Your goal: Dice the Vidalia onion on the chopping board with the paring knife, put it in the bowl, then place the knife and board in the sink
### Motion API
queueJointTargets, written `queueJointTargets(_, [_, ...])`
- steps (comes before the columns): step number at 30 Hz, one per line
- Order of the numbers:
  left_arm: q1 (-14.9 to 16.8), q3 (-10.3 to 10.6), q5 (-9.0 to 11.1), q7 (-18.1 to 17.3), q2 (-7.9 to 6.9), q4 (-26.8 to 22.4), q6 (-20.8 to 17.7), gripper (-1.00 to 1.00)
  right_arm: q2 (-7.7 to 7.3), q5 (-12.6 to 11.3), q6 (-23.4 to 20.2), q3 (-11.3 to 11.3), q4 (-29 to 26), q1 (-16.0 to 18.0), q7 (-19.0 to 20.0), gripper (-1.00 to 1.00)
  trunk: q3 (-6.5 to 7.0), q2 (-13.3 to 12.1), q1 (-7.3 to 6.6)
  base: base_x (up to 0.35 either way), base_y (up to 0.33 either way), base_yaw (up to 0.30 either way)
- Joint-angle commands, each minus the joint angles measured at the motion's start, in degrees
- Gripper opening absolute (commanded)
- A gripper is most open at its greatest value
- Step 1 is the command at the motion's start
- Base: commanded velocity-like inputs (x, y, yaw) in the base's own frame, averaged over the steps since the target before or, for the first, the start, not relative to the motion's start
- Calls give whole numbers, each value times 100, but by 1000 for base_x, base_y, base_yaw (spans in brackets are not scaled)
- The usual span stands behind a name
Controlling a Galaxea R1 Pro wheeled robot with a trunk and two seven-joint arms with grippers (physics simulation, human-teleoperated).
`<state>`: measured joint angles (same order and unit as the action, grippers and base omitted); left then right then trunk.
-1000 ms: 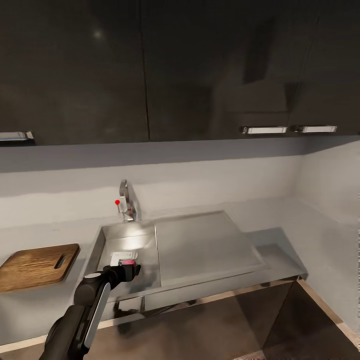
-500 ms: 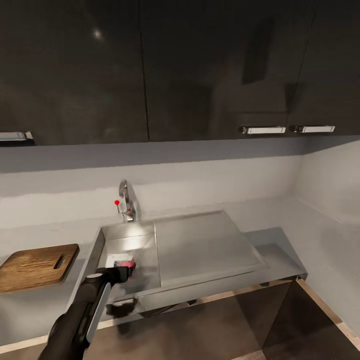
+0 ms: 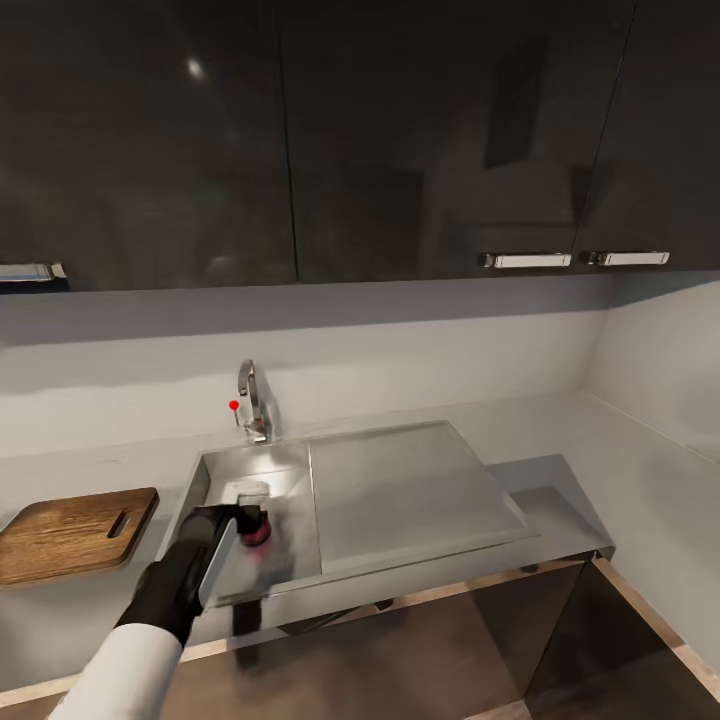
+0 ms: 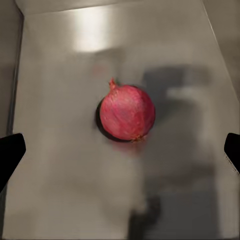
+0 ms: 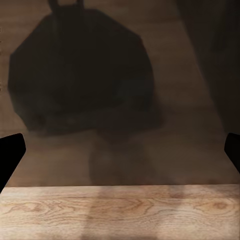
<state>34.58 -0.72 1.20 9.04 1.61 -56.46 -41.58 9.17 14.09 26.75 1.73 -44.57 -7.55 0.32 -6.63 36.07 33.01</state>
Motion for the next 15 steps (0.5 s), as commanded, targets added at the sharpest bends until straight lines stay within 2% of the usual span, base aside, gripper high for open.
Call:
queueJointTargets(1, [69,-7,17,19,6,84,-26,100,3,24,5,-6,-8,-1,3,100,-9,9,2,0,0,0])
queueJointTargets(4, [404,-1,21,19,58,596,-22,100,3,24,5,-6,-8,-1,3,100,-9,9,2,0,0,0])
queueJointTargets(5, [643,1,11,19,131,994,-13,100,5,24,5,-6,-8,-1,3,100,-9,9,2,0,0,0])
queueJointTargets(8, [878,1,5,19,159,1348,28,100,5,24,5,-6,-8,-1,3,100,-9,9,2,0,0,0])
queueJointTargets(15, [1575,1,3,27,170,2679,509,100,6,24,5,2,-8,-1,3,100,-9,9,2,0,0,0])
